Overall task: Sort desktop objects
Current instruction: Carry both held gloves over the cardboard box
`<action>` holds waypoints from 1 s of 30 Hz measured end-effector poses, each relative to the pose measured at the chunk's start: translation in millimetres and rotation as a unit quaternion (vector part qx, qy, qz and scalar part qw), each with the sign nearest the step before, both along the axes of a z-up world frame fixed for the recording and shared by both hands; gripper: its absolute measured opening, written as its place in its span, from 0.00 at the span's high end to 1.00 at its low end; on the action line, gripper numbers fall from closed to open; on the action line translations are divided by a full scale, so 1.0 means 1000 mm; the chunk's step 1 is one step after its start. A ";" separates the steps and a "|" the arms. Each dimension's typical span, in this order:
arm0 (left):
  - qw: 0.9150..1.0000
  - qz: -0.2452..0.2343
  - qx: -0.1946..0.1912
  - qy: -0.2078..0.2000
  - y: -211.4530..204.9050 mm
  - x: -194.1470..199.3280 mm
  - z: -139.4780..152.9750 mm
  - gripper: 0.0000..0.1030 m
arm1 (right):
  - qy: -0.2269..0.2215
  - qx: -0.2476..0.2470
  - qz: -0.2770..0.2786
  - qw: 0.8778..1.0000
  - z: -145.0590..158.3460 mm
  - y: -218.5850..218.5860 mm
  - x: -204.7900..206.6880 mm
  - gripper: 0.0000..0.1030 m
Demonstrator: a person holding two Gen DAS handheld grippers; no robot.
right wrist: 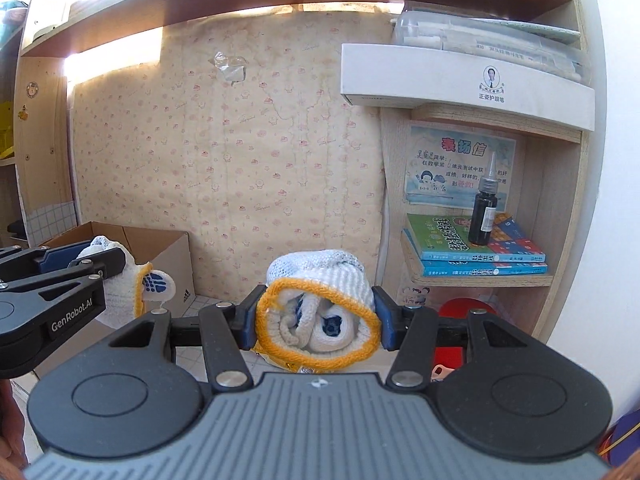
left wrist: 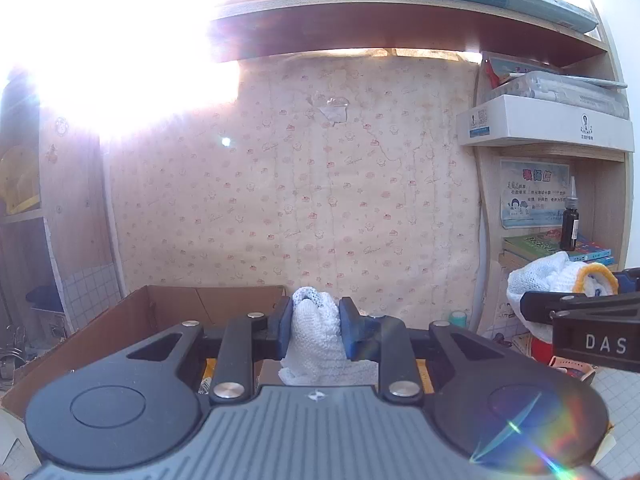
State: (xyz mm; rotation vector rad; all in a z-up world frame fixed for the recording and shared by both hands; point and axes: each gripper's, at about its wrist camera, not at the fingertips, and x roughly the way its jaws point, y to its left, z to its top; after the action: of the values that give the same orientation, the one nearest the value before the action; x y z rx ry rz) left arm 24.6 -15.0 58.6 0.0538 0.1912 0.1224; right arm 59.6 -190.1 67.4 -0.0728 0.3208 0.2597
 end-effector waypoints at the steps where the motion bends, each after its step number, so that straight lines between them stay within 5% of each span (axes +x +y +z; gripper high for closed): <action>1: 1.000 0.000 -0.002 -0.001 0.002 -0.002 0.001 0.75 | -0.001 0.000 0.001 1.000 0.001 0.002 -0.001 0.48; 30: 0.995 0.090 -0.024 -0.023 0.096 -0.037 0.019 0.75 | -0.020 -0.022 0.083 0.996 0.019 0.093 -0.011 0.48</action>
State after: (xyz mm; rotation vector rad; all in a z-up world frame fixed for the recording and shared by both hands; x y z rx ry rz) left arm -12.2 80.9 77.4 -0.0148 0.1524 0.2988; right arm 48.4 -97.6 85.9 -0.1475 0.2808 0.4161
